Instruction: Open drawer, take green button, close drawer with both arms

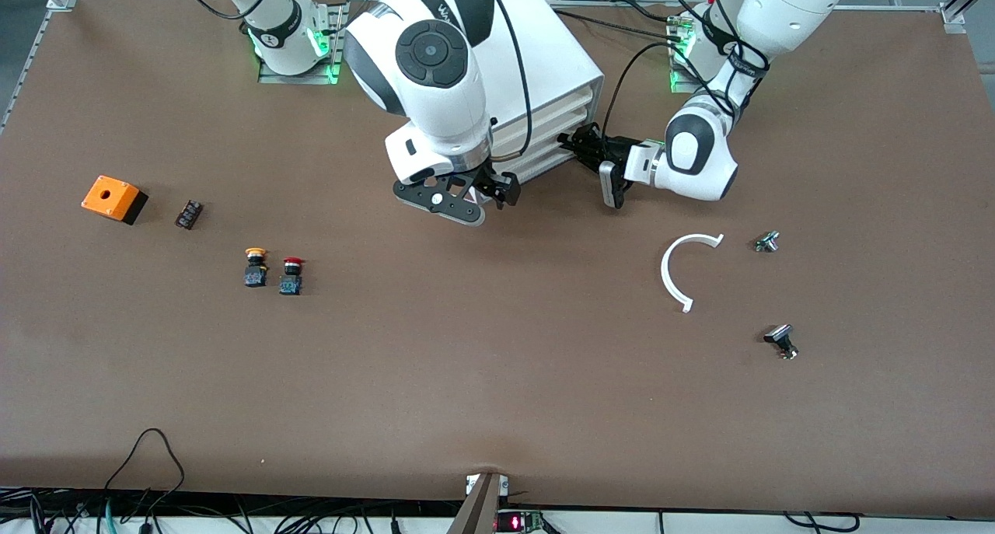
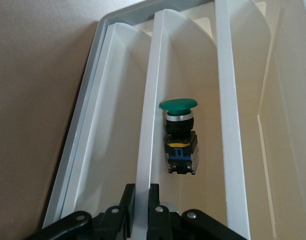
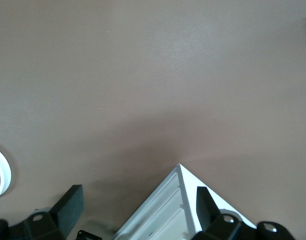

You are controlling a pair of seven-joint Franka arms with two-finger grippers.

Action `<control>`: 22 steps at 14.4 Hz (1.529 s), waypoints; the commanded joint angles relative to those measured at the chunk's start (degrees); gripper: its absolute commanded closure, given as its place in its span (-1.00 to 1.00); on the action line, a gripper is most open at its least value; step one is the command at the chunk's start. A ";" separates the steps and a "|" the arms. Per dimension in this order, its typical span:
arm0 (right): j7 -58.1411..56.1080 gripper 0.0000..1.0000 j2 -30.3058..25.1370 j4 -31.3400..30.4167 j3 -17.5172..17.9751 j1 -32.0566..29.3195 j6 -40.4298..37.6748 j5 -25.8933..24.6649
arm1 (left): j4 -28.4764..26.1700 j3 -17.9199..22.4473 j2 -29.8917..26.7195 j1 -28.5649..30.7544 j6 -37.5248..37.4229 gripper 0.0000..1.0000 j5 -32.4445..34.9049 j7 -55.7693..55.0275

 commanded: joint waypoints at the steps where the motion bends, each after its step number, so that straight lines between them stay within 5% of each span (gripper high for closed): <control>1: 1.57 -1.00 1.64 3.90 -0.40 0.88 -0.72 0.60 | -0.47 -0.08 0.14 -0.82 0.63 1.00 -2.26 1.05; 9: 1.74 -1.00 6.38 8.38 -0.40 2.02 4.81 0.16 | 5.06 5.71 0.49 0.77 0.63 1.00 -0.77 -5.00; 16: 2.09 -1.00 11.39 8.38 -0.93 6.50 12.74 -1.60 | 14.47 8.36 2.86 4.02 0.19 1.00 12.14 -13.88; 17: 2.62 -1.00 11.75 8.38 -0.93 7.38 13.00 -1.60 | 14.56 8.36 2.95 4.02 0.19 0.79 12.41 -14.24; 18: 3.84 -1.00 12.45 8.38 -1.01 8.34 13.17 -1.60 | 14.48 8.36 3.04 4.19 0.19 -0.97 12.50 -13.63; 22: 7.10 -1.00 15.00 8.30 -0.93 11.86 15.90 -1.60 | 14.48 8.53 2.52 4.54 -0.07 -0.99 12.59 -14.42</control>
